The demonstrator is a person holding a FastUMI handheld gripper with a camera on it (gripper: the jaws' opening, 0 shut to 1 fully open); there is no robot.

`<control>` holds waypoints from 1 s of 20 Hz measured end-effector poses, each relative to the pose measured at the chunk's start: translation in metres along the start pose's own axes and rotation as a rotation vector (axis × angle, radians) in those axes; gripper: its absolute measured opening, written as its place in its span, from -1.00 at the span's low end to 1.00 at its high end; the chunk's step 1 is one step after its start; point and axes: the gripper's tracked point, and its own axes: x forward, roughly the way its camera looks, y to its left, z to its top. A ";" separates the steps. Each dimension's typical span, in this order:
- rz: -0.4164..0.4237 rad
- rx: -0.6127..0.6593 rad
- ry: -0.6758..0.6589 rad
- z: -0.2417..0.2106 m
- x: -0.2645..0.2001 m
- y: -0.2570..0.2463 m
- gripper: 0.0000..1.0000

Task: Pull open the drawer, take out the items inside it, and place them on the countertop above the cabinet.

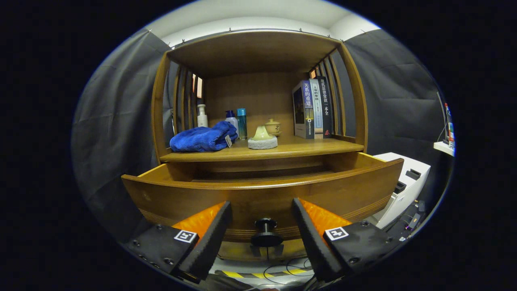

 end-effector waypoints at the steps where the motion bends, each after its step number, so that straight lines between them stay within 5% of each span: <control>1: -0.001 0.000 -0.001 0.002 0.007 0.000 0.98; 20: -0.012 -0.072 -0.048 0.024 0.108 0.003 0.97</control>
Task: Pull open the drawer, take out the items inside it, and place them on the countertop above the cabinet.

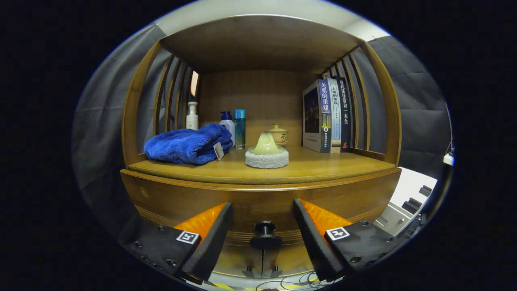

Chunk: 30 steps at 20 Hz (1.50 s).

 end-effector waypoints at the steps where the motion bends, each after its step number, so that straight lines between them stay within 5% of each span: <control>1: -0.002 0.004 0.003 0.000 0.002 0.000 0.96; 10: 0.009 0.030 -0.074 0.041 -0.039 0.000 0.95; 24: 0.161 -0.062 -0.197 0.144 -0.265 -0.007 0.94; 30: 0.142 -0.032 -0.227 0.166 -0.334 -0.045 0.93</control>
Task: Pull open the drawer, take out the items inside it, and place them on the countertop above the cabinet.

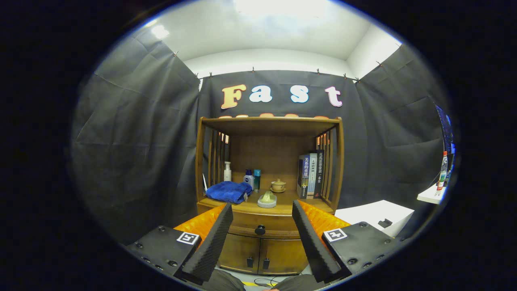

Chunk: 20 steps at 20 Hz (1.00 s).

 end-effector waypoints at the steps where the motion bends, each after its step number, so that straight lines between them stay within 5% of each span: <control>1: -0.003 -0.004 -0.001 0.005 -0.008 -0.004 0.93; 20: 0.062 0.075 -0.031 0.005 -0.044 0.008 0.93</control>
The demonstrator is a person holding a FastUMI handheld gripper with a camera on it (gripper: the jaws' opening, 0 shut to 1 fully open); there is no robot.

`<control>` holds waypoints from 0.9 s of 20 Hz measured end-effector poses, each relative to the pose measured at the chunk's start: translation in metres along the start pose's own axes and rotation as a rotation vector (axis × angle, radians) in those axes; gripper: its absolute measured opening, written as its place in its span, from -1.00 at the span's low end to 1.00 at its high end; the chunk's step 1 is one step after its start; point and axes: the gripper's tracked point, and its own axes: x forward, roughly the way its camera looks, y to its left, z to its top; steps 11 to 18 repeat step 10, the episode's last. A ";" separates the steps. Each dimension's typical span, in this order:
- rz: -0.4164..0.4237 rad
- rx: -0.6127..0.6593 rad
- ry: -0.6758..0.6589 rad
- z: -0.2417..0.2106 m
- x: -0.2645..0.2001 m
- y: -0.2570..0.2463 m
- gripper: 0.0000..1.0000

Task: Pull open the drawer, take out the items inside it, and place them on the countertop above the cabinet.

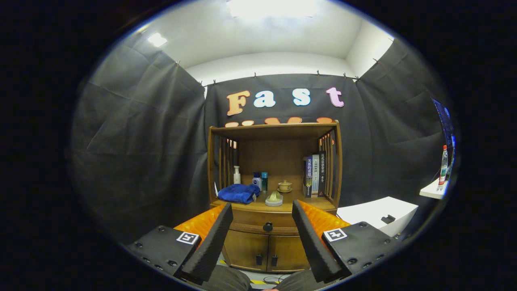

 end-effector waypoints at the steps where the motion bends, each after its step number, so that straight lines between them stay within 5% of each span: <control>1: -0.008 0.004 0.000 -0.002 0.001 -0.005 0.93; 18: -0.043 0.008 -0.014 -0.002 0.005 -0.014 0.92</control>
